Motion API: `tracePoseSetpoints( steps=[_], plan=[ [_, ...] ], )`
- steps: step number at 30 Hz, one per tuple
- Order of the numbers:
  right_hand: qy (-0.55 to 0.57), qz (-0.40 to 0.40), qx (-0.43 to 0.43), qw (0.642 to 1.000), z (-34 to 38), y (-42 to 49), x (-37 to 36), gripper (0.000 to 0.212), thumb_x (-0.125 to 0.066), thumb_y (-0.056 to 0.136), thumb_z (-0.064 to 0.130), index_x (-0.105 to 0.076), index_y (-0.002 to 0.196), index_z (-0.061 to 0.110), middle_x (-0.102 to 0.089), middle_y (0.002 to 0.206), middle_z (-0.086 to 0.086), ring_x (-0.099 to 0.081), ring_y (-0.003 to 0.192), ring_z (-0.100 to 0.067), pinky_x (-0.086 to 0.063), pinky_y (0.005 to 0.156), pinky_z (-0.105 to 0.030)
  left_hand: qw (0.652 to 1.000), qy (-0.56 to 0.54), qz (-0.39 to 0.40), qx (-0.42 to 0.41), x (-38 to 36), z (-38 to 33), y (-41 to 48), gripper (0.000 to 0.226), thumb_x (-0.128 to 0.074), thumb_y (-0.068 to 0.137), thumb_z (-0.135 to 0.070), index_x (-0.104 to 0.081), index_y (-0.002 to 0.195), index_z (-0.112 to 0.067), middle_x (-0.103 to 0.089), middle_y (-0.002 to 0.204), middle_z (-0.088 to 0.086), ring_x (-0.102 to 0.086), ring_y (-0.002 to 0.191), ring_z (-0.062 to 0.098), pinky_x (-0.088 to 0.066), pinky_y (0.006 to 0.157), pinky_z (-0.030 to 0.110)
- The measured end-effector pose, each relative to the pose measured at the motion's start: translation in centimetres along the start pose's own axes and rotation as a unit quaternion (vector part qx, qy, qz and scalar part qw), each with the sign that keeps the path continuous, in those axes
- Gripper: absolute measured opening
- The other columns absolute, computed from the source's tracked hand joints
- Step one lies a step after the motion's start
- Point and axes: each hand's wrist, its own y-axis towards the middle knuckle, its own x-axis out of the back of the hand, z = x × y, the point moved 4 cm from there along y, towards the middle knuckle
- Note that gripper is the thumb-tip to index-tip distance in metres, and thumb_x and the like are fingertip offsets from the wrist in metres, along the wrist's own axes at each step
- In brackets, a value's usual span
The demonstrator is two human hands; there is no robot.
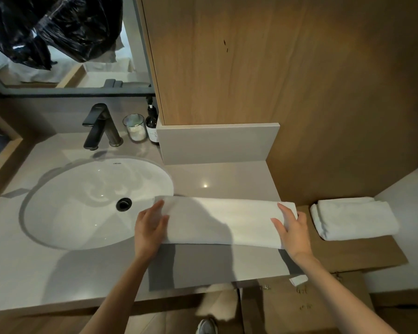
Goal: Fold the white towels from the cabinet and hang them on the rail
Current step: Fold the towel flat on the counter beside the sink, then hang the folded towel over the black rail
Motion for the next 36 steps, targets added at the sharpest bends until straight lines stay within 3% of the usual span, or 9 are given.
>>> tracePoseSetpoints(
  steps=[5, 9, 12, 16, 21, 25, 28, 33, 36],
  plan=[
    [-0.017, 0.009, -0.005, 1.0, -0.9, -1.8, 1.0, 0.047, -0.055, 0.096, 0.029, -0.041, 0.141, 0.024, -0.025, 0.147, -0.011, -0.043, 0.126, -0.028, -0.042, 0.104, -0.034, 1.0, -0.014, -0.015, -0.019, 0.1, -1.2, -0.7, 0.035, -0.065, 0.089, -0.012, -0.065, 0.122, -0.023, -0.06, 0.116, -0.003, -0.058, 0.11, 0.023, -0.043, 0.098, 0.033],
    [-0.084, 0.03, 0.018, 0.996, -2.2, -4.0, 3.2, 0.046, -0.055, 0.096, 0.019, -0.042, 0.141, 0.021, -0.007, 0.159, -0.008, -0.019, 0.143, -0.032, -0.029, 0.114, -0.038, 0.993, -0.024, -0.027, -0.113, 0.0, -5.4, -2.1, 0.029, -0.06, 0.091, -0.007, -0.068, 0.116, -0.021, -0.065, 0.12, -0.003, -0.057, 0.114, 0.019, -0.038, 0.099, 0.025],
    [-0.134, 0.04, 0.068, 0.988, -2.0, -5.7, 5.8, 0.053, -0.055, 0.097, 0.024, -0.035, 0.145, 0.026, -0.009, 0.161, -0.003, -0.017, 0.144, -0.027, -0.03, 0.114, -0.038, 0.978, -0.024, -0.03, -0.203, -0.5, -10.9, -4.2, 0.028, -0.06, 0.092, -0.006, -0.07, 0.114, -0.02, -0.066, 0.118, -0.005, -0.058, 0.113, 0.014, -0.043, 0.098, 0.029],
    [-0.076, 0.007, 0.149, 0.986, -0.5, -8.4, 10.7, 0.054, -0.053, 0.098, 0.028, -0.034, 0.148, 0.027, -0.019, 0.16, 0.005, -0.021, 0.145, -0.017, -0.027, 0.115, -0.035, 0.943, 0.005, -0.011, -0.333, -1.9, -19.0, -7.8, 0.028, -0.062, 0.09, -0.007, -0.072, 0.113, -0.021, -0.068, 0.114, -0.003, -0.059, 0.107, 0.014, -0.046, 0.094, 0.041],
    [0.007, -0.058, 0.207, 0.977, 0.7, -12.4, 19.3, 0.058, -0.054, 0.097, 0.035, -0.029, 0.15, 0.033, -0.022, 0.158, 0.013, -0.021, 0.144, -0.009, -0.026, 0.115, -0.035, 0.891, 0.039, 0.025, -0.453, -3.9, -29.3, -15.3, 0.042, -0.054, 0.085, 0.0, -0.071, 0.114, -0.026, -0.066, 0.113, -0.005, -0.056, 0.098, 0.018, -0.035, 0.087, 0.015],
    [0.034, -0.115, 0.249, 0.961, 1.0, -15.2, 26.9, 0.059, -0.054, 0.097, 0.04, -0.027, 0.149, 0.036, -0.027, 0.156, 0.014, -0.024, 0.142, -0.007, -0.029, 0.114, -0.035, 0.839, 0.08, 0.113, -0.526, -6.0, -36.0, -21.1, 0.064, -0.045, 0.074, 0.008, -0.068, 0.117, -0.033, -0.065, 0.114, -0.007, -0.051, 0.095, 0.017, -0.041, 0.084, 0.03],
    [0.061, -0.117, 0.247, 0.96, 0.4, -16.6, 31.2, 0.062, -0.055, 0.095, 0.044, -0.026, 0.148, 0.037, -0.033, 0.153, 0.012, -0.031, 0.139, -0.009, -0.034, 0.108, -0.034, 0.808, 0.09, 0.132, -0.567, -7.1, -40.3, -24.8, 0.066, -0.048, 0.074, 0.015, -0.069, 0.116, -0.031, -0.065, 0.112, -0.007, -0.048, 0.09, 0.014, -0.044, 0.08, 0.034],
    [0.116, -0.106, 0.241, 0.958, -0.9, -17.8, 36.0, 0.049, -0.057, 0.094, 0.043, -0.037, 0.139, 0.036, -0.049, 0.135, 0.007, -0.044, 0.122, -0.008, -0.037, 0.088, -0.018, 0.783, 0.058, 0.172, -0.595, -7.1, -47.0, -30.2, 0.043, -0.044, 0.071, -0.005, -0.073, 0.1, -0.018, -0.068, 0.103, -0.006, -0.055, 0.094, 0.014, -0.05, 0.083, 0.034],
    [0.149, -0.135, 0.248, 0.948, -1.2, -18.7, 39.6, 0.035, -0.054, 0.096, 0.039, -0.044, 0.129, 0.034, -0.053, 0.122, 0.005, -0.046, 0.114, -0.009, -0.039, 0.082, -0.022, 0.755, 0.026, 0.206, -0.622, -6.5, -51.2, -32.3, 0.014, -0.055, 0.082, -0.001, -0.059, 0.086, -0.015, -0.064, 0.091, -0.002, -0.06, 0.09, 0.018, -0.051, 0.083, 0.047]
  ],
)
